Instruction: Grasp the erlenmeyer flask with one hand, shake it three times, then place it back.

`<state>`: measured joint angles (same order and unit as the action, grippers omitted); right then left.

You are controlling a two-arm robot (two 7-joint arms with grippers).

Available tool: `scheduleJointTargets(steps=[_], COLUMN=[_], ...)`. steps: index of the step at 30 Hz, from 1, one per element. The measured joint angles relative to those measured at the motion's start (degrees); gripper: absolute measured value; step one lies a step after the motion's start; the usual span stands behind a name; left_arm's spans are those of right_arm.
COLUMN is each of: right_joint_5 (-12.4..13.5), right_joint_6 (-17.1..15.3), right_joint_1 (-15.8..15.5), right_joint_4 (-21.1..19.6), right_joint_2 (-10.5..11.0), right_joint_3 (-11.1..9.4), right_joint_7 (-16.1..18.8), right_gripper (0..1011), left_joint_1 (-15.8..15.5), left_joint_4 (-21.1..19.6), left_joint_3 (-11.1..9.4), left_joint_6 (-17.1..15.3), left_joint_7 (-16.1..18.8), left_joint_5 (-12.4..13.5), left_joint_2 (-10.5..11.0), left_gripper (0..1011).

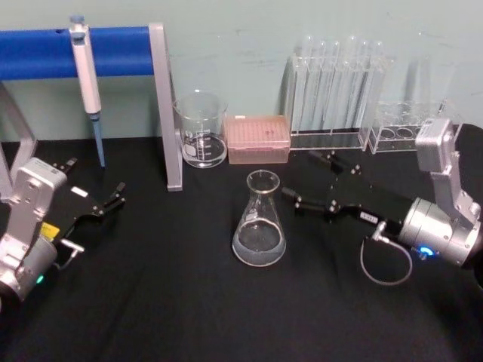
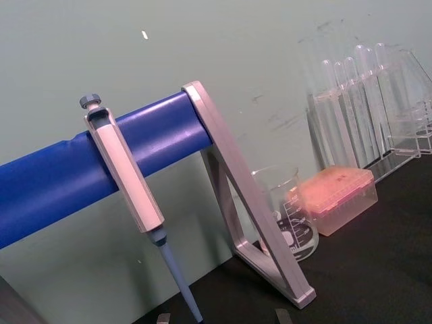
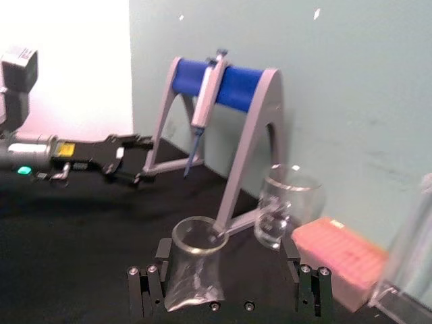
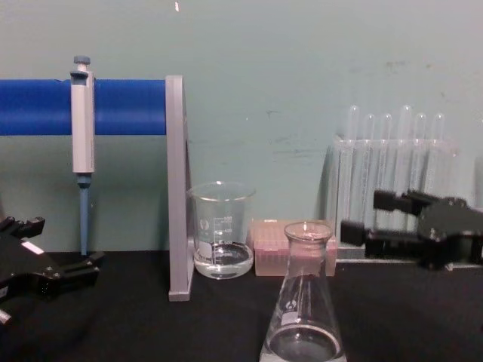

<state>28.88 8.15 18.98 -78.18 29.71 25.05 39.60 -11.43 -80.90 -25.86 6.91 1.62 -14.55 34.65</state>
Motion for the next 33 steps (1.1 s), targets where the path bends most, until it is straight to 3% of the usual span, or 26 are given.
scheduleJointTargets(steps=[7, 11, 15, 22, 33], right_joint_5=[0.6, -0.1, -2.2, -7.5, -11.1], right_joint_6=[1.2, 1.5, 1.3, 0.1, -1.6], right_joint_1=[-0.1, -0.4, -0.7, -0.1, 1.2], right_joint_4=[0.1, 0.5, 1.6, 6.0, 11.7], right_joint_2=[-1.5, -3.0, -5.3, -8.9, -11.1], right_joint_3=[-2.1, -3.6, -5.0, -5.4, -4.8], right_joint_7=[-3.6, -7.6, -13.3, -21.7, -23.2], right_gripper=[1003, 1003, 1002, 1002, 1003], left_joint_1=[0.0, 0.0, 0.0, 0.0, 0.0], left_joint_4=[0.0, 0.0, 0.0, 0.0, 0.0], left_joint_3=[0.0, 0.0, 0.0, 0.0, 0.0], left_joint_6=[0.0, 0.0, 0.0, 0.0, 0.0], left_joint_7=[0.0, 0.0, 0.0, 0.0, 0.0], left_joint_5=[0.0, 0.0, 0.0, 0.0, 0.0], left_joint_2=[0.0, 0.0, 0.0, 0.0, 0.0], left_gripper=[1001, 1001, 1001, 1001, 1001])
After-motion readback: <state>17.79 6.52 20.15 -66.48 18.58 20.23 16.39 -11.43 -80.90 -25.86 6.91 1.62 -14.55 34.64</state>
